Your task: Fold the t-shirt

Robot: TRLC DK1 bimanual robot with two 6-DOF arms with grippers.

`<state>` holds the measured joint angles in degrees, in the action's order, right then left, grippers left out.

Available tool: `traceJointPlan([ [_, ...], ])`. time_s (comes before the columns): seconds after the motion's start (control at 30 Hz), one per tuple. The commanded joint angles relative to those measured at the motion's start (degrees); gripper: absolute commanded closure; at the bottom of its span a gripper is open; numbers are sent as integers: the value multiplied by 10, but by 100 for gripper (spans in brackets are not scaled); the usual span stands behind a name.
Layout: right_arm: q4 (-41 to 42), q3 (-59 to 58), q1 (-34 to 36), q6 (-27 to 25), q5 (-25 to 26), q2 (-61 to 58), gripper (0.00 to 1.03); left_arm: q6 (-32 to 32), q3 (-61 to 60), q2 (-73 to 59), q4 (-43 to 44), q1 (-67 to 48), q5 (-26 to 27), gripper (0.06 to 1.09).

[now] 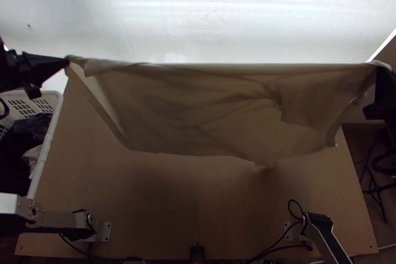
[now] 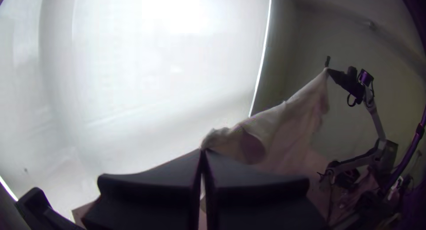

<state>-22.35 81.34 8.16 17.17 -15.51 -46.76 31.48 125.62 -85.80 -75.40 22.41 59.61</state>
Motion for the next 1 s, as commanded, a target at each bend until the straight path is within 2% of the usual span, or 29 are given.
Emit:
traceJointPlan([
  [0.0, -2, 96, -32, 4, 2, -65, 100, -198, 8, 43, 225, 10, -52, 105],
  [0.13, -2, 141, -54, 1, 3, -119, 100, -228, 26, 3, 231, -13, -84, 105],
  [0.2, -3, 167, -67, -2, 3, -149, 100, -233, 46, -22, 224, -32, -92, 105],
  [0.43, -35, 293, -125, -9, 18, -277, 100, -234, 56, -75, 221, -135, -168, 105],
  [0.57, -75, 374, -147, -13, 27, -349, 100, -239, 56, -115, 210, -178, -223, 105],
  [0.7, -133, 446, -162, -17, 32, -406, 100, -241, 56, -148, 198, -214, -305, 105],
  [0.87, -197, 506, -189, -20, 31, -418, 100, -222, 59, -135, 140, -245, -296, 105],
  [0.97, -228, 508, -199, -22, 31, -391, 100, -223, 56, -101, 115, -226, -233, 105],
])
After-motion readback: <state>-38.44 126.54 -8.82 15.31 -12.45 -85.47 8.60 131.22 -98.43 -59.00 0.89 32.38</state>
